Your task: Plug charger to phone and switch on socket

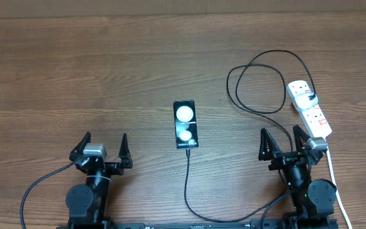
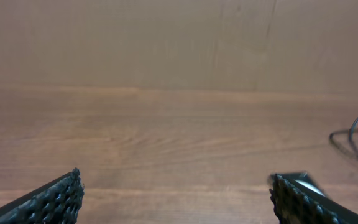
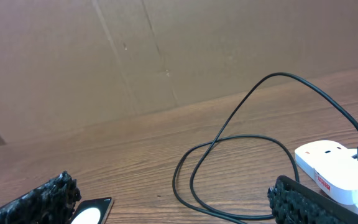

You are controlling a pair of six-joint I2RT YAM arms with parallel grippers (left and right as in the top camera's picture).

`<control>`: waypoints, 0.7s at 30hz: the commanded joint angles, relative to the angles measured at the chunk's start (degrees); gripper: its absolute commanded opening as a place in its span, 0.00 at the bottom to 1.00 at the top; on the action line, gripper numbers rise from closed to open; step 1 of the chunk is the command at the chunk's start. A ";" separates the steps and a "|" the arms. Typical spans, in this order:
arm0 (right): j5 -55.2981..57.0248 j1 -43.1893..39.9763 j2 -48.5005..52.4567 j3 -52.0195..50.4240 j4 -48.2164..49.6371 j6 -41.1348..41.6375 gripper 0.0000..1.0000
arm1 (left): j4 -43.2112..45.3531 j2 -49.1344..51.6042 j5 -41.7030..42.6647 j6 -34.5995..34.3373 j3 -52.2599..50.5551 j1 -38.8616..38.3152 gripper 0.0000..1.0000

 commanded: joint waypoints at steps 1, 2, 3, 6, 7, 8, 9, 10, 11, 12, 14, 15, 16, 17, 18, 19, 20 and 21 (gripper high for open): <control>0.52 0.17 -0.57 -0.61 0.20 0.02 1.00 | -0.20 -0.66 0.81 4.04 -0.31 0.59 1.00; 0.50 0.17 -0.57 -0.61 0.20 0.02 1.00 | -0.20 -0.66 0.79 4.37 -0.31 0.59 1.00; 0.50 0.17 -0.57 -0.61 0.20 0.02 1.00 | -0.22 -0.66 0.33 4.35 -0.31 0.59 1.00; 0.50 0.17 -0.57 -0.61 0.20 0.02 1.00 | -0.07 -0.68 0.57 4.00 -0.31 0.59 1.00; 0.52 0.17 -0.57 -0.61 0.20 0.02 1.00 | -0.07 -0.68 0.37 4.00 -0.31 0.61 1.00; 0.50 0.17 -0.57 -0.61 0.20 0.02 1.00 | -0.07 -0.68 0.37 4.00 -0.31 0.63 1.00; 0.50 0.17 -0.57 -0.61 0.20 0.02 1.00 | -0.07 -0.68 0.37 4.02 -0.31 0.63 1.00; 0.50 0.17 -0.57 -0.61 0.20 0.02 1.00 | -0.07 -0.68 0.37 4.02 -0.31 0.63 0.99; 0.52 0.17 -0.57 -0.61 0.20 0.02 1.00 | -0.07 -0.68 0.37 4.02 -0.31 0.63 1.00; 0.52 0.17 -0.57 -0.61 0.20 0.02 1.00 | -0.07 -0.68 0.37 4.02 -0.31 0.66 1.00; 0.50 0.17 -0.57 -0.61 0.20 0.02 1.00 | -0.07 -0.68 0.37 4.02 -0.31 0.94 1.00; 0.50 0.17 -0.57 -0.61 0.20 0.02 1.00 | -0.07 -0.68 0.37 4.02 -0.31 1.27 1.00; 0.50 0.17 -0.57 -0.61 0.20 0.02 1.00 | -0.07 -0.68 0.37 4.04 -0.31 1.55 0.99; 0.52 0.17 -0.57 -0.61 0.20 0.02 1.00 | -0.07 -0.66 0.39 4.04 -0.31 2.01 0.99; 0.52 0.17 -0.57 -0.61 0.20 0.02 1.00 | -0.07 -0.66 0.37 4.04 -0.31 2.43 1.00; 0.50 0.17 -0.57 -0.61 0.20 0.02 1.00 | -0.07 -0.66 0.37 4.11 -0.31 2.69 1.00; 0.50 0.17 -0.57 -0.61 0.20 0.02 1.00 | -0.07 -0.63 0.37 4.11 -0.31 2.78 1.00; 0.50 0.17 -0.57 -0.61 0.20 0.02 1.00 | -0.07 -0.63 0.37 4.11 -0.31 2.78 1.00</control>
